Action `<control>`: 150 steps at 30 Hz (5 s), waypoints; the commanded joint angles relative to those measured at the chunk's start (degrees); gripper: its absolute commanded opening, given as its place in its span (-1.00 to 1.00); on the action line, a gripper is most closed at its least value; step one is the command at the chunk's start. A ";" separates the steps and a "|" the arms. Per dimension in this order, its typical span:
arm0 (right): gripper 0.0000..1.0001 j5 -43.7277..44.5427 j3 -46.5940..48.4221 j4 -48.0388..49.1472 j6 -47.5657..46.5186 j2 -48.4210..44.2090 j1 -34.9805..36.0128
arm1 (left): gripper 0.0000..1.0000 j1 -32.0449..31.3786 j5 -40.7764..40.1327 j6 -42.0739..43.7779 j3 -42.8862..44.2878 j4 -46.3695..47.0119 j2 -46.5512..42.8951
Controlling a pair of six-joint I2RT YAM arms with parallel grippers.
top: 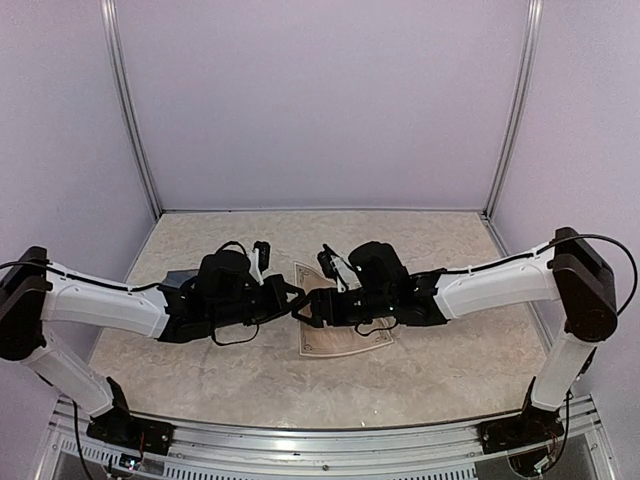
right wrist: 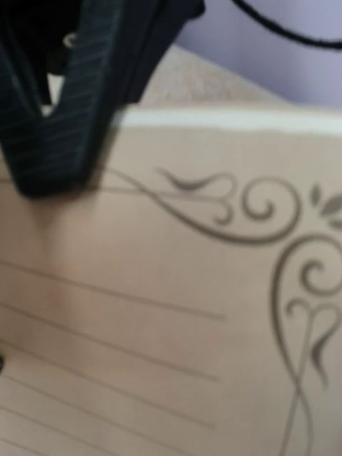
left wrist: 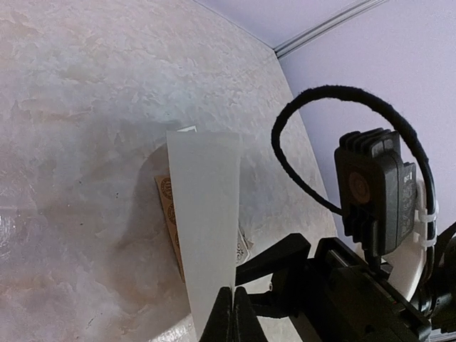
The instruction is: Place the letter into the envelope and seal it
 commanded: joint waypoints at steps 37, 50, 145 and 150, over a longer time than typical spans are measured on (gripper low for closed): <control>0.10 -9.51 -22.17 5.95 -1.90 -8.26 -16.03 | -1.00 6.30 2.76 15.01 7.66 -29.68 1.15; 0.08 -9.86 -20.71 6.39 -1.57 -1.97 -17.98 | -1.00 6.32 2.25 15.68 8.38 -30.15 1.83; 0.25 -11.33 -8.16 1.75 -7.88 4.27 -20.92 | -1.00 1.48 9.29 -0.01 14.81 2.88 30.92; 0.28 -14.56 -4.77 0.08 -8.60 8.12 -22.92 | -1.00 1.32 10.96 1.14 15.23 2.26 31.97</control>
